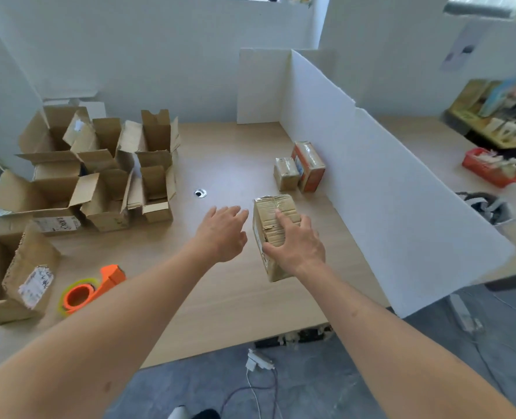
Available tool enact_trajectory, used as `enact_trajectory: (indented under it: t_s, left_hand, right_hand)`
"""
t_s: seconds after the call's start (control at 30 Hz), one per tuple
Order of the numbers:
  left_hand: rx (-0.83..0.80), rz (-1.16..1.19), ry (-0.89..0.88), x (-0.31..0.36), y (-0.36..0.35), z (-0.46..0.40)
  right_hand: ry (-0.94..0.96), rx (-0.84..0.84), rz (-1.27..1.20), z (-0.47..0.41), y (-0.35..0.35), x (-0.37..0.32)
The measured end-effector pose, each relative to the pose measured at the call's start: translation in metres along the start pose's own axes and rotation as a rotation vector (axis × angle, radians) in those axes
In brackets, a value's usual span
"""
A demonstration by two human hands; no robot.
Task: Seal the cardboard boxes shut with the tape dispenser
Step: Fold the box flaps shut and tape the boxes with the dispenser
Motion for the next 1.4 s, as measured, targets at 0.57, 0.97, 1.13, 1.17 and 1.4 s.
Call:
enact_trajectory:
  t_s: [0.57,0.97,1.13,1.17,1.4]
  left_hand:
    - [-0.099,0.059,-0.108,0.102,-0.023,-0.164]
    - [-0.181,0.062,-0.115,0.156,-0.061,-0.280]
    - [-0.209,0.102,-0.023,0.167,-0.097,-0.323]
    - [-0.220,0.104,-0.006,0.167,-0.105,-0.330]
    - [-0.258,0.135,0.082,0.161,-0.145,-0.364]
  right_hand:
    - [-0.185,-0.048,0.009,-0.113,0.018,0.142]
    - [-0.271,-0.063,-0.031,-0.220,0.006,0.220]
    - [-0.271,-0.084,-0.043,-0.274,-0.024,0.258]
    - [-0.271,-0.092,-0.056,-0.285,-0.030,0.262]
    - [-0.207,-0.102,-0.048,-0.334,-0.059,0.269]
Point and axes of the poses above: each hand's wrist, its own z-axis away from the middle knuckle, its own y-axis out of the back of the hand, x = y × z, the point moved 9 cm from there along -z, towards the middle knuckle, and after that the axes turned 4 degrees about -z, right-handed, at the moved point
